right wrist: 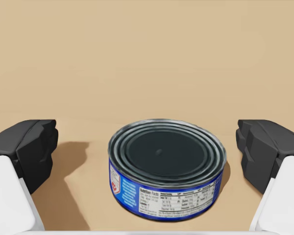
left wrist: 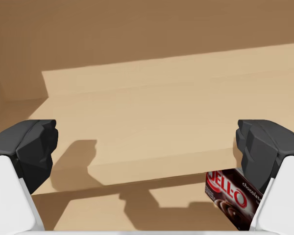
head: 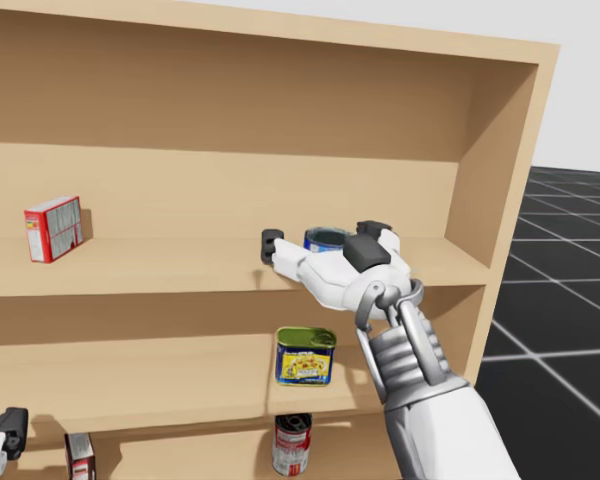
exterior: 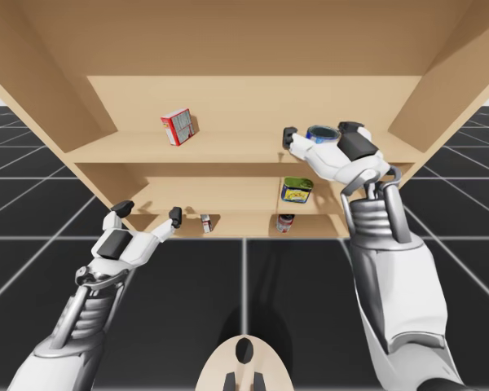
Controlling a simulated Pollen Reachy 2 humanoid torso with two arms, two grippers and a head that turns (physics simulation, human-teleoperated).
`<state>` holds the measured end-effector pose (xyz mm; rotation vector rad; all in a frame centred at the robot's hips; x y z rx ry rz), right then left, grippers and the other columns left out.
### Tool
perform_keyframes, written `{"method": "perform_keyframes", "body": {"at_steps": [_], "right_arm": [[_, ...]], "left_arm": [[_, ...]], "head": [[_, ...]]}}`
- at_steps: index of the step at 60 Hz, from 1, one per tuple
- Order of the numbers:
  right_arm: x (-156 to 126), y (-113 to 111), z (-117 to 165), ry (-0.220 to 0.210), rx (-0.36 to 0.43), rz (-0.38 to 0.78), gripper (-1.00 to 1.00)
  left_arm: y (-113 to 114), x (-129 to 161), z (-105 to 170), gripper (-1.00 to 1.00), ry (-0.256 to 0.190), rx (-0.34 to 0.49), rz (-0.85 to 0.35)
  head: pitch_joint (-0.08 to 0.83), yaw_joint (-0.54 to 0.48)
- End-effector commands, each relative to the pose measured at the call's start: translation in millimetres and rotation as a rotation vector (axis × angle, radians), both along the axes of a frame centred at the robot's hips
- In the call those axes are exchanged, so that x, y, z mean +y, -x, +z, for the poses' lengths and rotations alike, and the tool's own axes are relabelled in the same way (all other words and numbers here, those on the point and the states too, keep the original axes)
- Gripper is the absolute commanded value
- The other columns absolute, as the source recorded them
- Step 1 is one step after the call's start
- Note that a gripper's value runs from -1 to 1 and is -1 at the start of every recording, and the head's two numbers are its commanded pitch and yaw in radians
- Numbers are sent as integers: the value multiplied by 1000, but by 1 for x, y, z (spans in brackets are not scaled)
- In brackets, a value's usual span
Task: Find the tuna fish can on the shelf and bring it to me.
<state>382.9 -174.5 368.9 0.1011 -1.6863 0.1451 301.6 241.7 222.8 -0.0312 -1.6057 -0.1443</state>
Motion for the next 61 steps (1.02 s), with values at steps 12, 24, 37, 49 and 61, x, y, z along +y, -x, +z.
{"method": "perform_keyframes", "body": {"at_steps": [12,24,37,49,61], "right_arm": [[0,0,-1,26,382,-44,1000],[-7,4,2,13,364,-48,1000],[-4,24,29,-11,201,-48,1000],[-1,59,43,14,121,-51,1000],[3,119,36,20,26,-11,1000]], "left_arm": [[1,0,1,-1000,6,3,-2],[1,-1,1,-1000,7,3,-1],[2,0,1,-1000,10,-2,5],[2,0,2,-1000,13,-5,5],[2,0,2,-1000,11,-8,2]], "head": [[190,-227],[190,-227],[192,-228],[191,-227],[193,-222]]}}
